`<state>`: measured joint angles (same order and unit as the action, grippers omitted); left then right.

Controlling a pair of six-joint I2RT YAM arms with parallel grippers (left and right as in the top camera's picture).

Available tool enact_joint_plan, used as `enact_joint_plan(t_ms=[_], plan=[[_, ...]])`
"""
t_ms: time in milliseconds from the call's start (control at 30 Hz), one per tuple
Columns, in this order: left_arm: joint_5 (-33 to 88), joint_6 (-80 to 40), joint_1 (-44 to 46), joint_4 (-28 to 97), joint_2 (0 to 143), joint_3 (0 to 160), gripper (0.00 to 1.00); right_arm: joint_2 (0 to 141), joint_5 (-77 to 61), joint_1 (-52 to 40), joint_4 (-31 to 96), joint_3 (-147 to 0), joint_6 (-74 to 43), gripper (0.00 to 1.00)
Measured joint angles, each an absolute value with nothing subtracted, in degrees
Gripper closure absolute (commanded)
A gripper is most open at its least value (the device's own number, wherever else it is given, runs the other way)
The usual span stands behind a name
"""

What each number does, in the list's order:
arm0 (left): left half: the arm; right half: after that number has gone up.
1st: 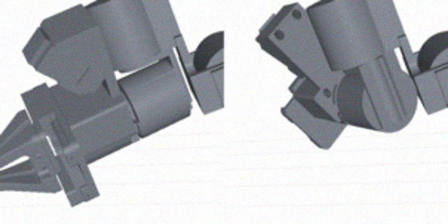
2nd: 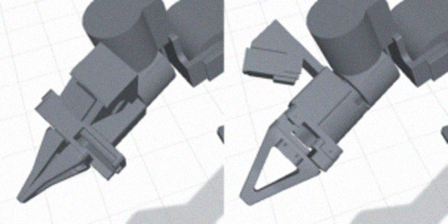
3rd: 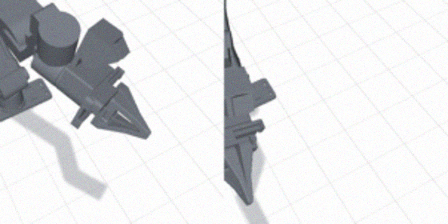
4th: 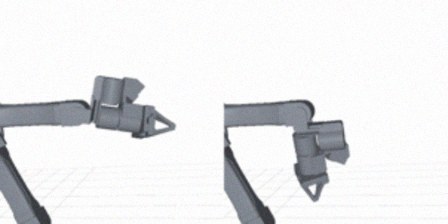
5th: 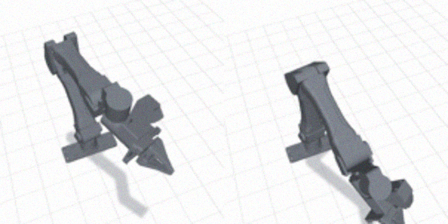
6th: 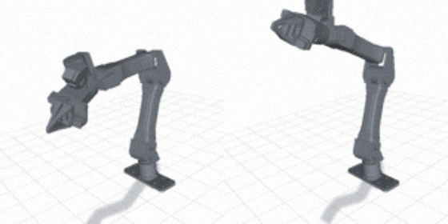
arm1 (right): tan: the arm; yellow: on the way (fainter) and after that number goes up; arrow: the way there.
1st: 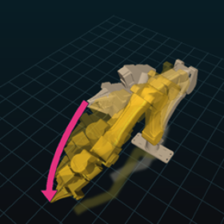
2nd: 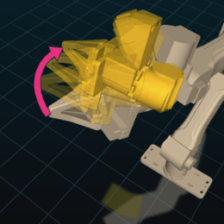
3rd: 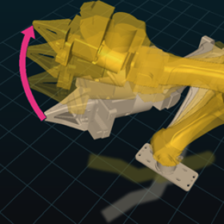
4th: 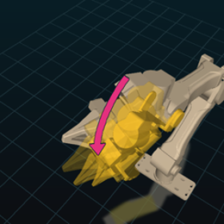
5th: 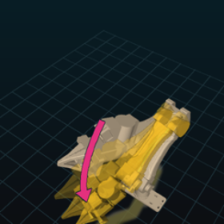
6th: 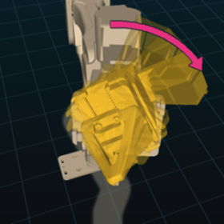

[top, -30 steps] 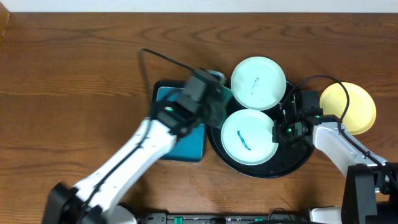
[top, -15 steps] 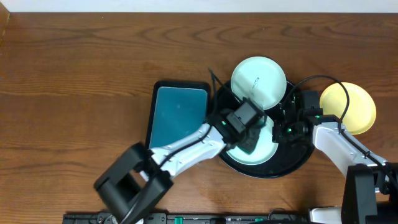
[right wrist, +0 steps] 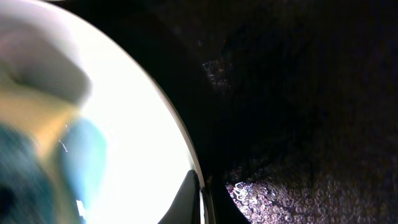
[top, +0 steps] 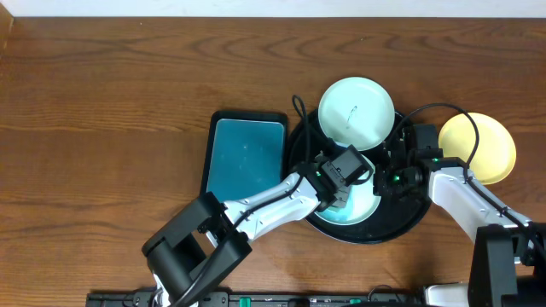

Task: Clean dirty plates on tray and stack at the side
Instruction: 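Scrub the white plate with the sponge in the left gripper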

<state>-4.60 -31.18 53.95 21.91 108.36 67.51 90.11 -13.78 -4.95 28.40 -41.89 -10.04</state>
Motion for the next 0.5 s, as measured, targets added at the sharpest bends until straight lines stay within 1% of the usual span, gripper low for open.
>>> enact_joint_plan(t_ms=[100,267,367,433,500], plan=[[-8.69,-31.79,52.56,23.11,108.36,67.51,0.93,90.19,-14.31,-4.95,28.40,-41.91,-10.11,0.99],[-9.26,-33.47,51.62,22.72,108.36,67.57,0.92,90.37,-15.07,-5.08,28.23,-41.91,-10.31,0.99],[-5.37,-33.23,51.11,21.32,108.36,67.55,0.93,90.37,-15.03,-5.10,28.21,-41.91,-10.31,0.99],[-0.67,-32.84,50.54,19.62,108.36,67.55,0.93,90.37,-15.03,-5.10,28.18,-41.91,-10.31,0.99],[7.20,-31.24,50.37,17.02,108.47,67.53,0.93,90.37,-15.00,-5.10,28.10,-41.89,-10.33,0.99]])
